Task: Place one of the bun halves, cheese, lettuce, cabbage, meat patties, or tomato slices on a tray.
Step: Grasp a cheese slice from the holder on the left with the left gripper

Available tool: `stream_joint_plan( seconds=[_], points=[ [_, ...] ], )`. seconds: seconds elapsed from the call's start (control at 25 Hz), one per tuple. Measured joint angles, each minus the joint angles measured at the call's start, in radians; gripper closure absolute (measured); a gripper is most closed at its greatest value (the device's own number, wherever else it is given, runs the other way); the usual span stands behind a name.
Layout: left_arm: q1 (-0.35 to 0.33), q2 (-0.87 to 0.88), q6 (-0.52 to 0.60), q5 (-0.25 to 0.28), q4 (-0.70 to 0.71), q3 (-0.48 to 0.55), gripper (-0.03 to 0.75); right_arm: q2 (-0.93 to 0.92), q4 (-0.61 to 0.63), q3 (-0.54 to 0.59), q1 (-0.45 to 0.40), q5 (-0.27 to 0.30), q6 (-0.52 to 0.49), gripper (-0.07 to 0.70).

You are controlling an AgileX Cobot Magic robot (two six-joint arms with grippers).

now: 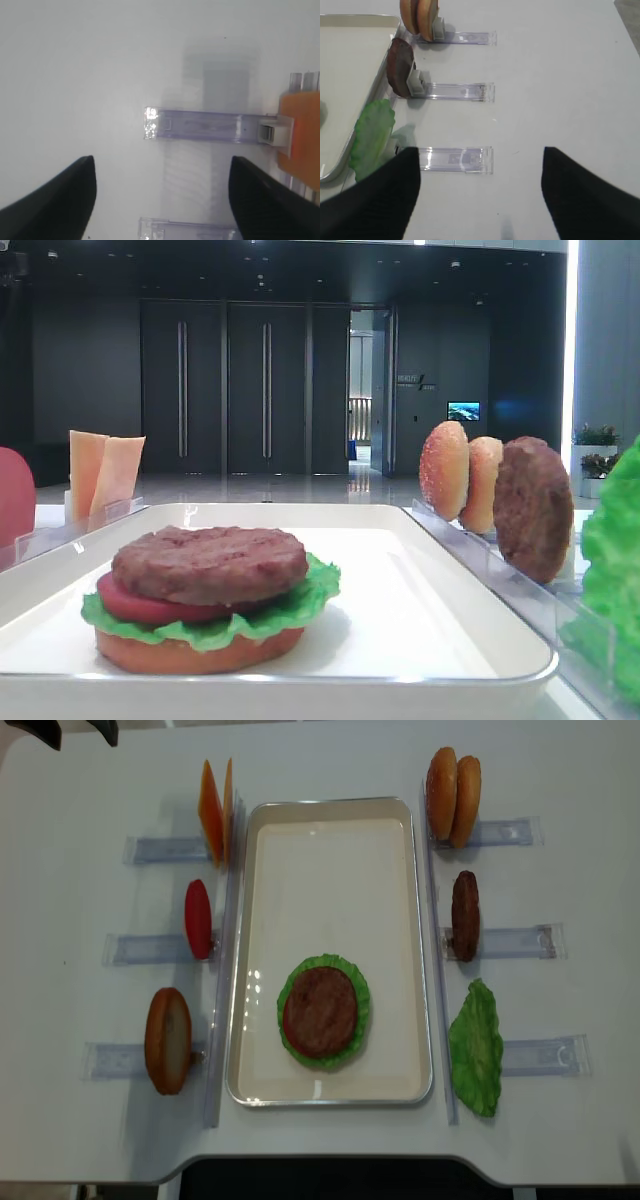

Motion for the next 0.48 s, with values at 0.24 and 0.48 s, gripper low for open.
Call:
stream_joint_plan(
  seconds=[0.24, 0.48],
  points=[
    [-0.030, 0.000, -0.035, 0.000, -0.056, 0.000, 0.090, 0.000, 0.000, 0.000, 0.000, 0.000, 0.000, 0.145],
    [-0.152, 0.000, -0.090, 0.000, 0.015, 0.000, 0.103, 0.000, 0.000, 0.000, 0.003, 0.000, 0.000, 0.145]
  ],
)
